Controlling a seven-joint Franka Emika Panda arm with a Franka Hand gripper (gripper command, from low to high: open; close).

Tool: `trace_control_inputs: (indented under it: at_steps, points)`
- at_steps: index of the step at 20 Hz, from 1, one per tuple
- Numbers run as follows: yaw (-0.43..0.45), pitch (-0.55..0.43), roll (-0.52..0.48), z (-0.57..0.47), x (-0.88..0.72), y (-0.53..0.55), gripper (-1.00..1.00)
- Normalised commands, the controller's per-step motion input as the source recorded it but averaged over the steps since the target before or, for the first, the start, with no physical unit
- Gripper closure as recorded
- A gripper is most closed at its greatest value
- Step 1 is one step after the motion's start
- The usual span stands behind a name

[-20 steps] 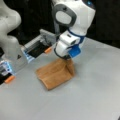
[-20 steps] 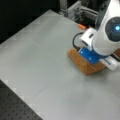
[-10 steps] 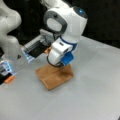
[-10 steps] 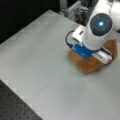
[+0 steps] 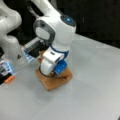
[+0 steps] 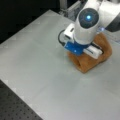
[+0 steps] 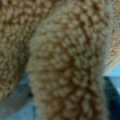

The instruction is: Folding a towel twice

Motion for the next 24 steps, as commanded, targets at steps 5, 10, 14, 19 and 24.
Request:
trace_control_inputs:
  at_steps: [5, 10, 14, 19, 24]
  points:
    - [0.281, -0.279, 0.107, -0.28, -0.18, -0.36, 1.00]
    - [0.131, -0.222, 0.075, -0.30, -0.18, -0.03, 1.00]
    - [-0.038, -0.165, 0.110, -0.30, -0.25, 0.34, 1.00]
    - [-0.189, -0.126, 0.125, -0.20, -0.24, 0.46, 1.00]
    - [-0.209, -0.144, 0.108, -0.21, -0.20, 0.32, 1.00]
